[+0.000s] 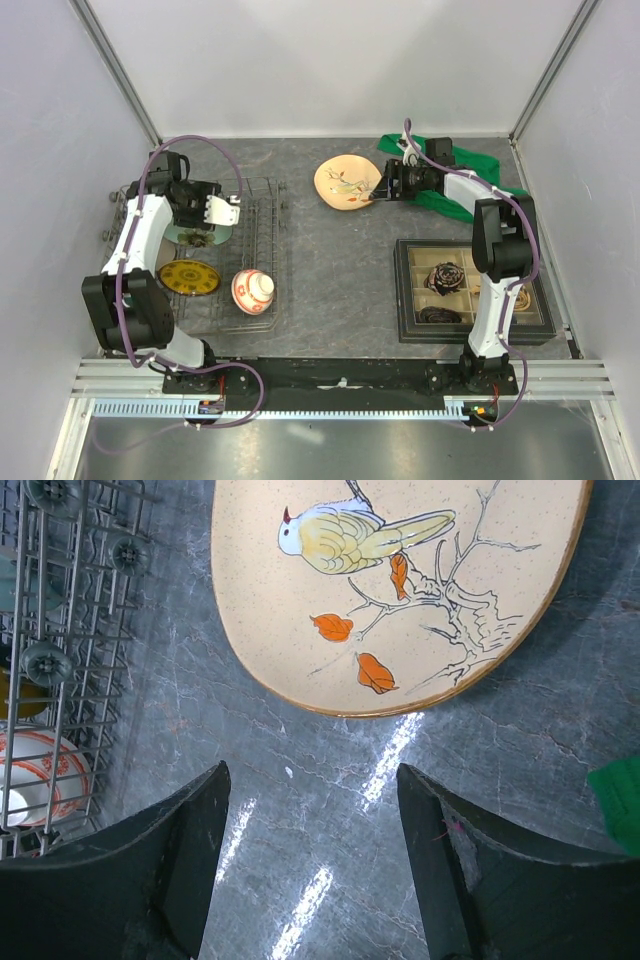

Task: Unload the mixed dishes from the dish rack
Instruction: Pick up the plate from the dish rack.

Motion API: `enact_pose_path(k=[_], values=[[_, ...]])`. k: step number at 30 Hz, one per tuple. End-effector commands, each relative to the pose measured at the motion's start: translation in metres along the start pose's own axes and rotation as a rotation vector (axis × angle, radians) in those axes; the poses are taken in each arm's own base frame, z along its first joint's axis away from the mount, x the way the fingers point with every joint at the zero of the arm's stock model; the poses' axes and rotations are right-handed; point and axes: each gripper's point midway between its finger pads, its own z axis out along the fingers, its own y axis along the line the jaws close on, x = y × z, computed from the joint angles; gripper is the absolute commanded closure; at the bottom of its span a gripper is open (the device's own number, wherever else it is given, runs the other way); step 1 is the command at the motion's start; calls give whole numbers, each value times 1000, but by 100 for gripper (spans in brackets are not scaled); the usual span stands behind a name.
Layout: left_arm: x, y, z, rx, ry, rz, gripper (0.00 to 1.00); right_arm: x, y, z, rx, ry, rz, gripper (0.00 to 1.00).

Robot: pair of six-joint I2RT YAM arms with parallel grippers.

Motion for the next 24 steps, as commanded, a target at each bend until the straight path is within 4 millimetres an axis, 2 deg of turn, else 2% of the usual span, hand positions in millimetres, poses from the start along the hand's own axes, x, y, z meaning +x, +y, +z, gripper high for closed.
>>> enact_pose_path(k=[1,5,10,17,24], values=[[4,9,-5,0,10,48,34,3,-5,3,-18,2,-16,25],[6,3,-4,24,19,38,46,4,-7,2,-15,4,-10,25],[4,-1,-7,39,11,29,55,4,-10,2,-14,4,4,25],[4,-4,-14,53,24,24,78,4,-13,1,-12,3,16,25],[-2,3,-23,24,5,21,89,5,-15,1,-15,5,28,25]])
